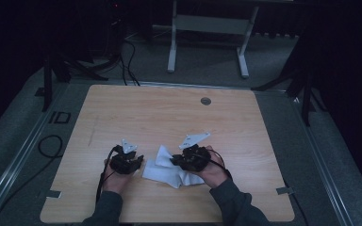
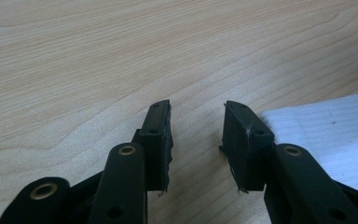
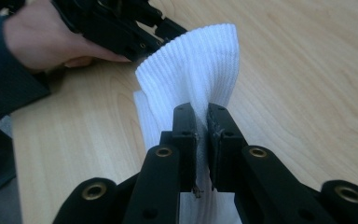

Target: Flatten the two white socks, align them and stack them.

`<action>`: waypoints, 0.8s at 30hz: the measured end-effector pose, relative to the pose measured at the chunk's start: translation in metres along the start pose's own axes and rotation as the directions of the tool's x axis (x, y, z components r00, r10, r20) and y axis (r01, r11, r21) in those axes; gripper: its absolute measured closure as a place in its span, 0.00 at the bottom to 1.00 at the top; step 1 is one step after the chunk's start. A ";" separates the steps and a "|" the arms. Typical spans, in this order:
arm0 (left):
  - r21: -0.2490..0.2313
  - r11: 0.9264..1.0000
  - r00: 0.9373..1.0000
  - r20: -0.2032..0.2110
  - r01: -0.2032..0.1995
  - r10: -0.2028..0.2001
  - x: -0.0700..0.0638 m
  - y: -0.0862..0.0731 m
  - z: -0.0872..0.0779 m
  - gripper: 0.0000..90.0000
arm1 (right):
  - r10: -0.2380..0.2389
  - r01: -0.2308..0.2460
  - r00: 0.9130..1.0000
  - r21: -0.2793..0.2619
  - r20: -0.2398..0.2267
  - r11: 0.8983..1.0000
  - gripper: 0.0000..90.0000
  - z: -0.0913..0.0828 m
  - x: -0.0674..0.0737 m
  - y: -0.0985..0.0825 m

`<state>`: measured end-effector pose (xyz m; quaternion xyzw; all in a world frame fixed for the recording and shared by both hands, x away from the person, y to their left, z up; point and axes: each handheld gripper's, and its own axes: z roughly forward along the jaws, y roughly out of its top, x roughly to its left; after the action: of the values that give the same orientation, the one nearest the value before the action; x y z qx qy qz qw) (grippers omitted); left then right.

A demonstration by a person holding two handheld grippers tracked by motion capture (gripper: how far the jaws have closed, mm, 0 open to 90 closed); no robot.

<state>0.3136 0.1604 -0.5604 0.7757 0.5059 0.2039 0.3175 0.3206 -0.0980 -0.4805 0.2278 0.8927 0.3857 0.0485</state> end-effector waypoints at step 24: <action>0.000 1.000 1.000 -0.004 -0.001 0.001 -0.001 0.000 0.000 0.69 | 0.049 -0.045 0.999 0.145 -0.024 0.988 0.91 0.076 0.013 -0.003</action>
<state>0.3134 0.1596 -0.5603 0.7755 0.5061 0.2059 0.3165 0.3282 -0.0431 -0.5342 0.2462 0.9134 0.3241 0.0103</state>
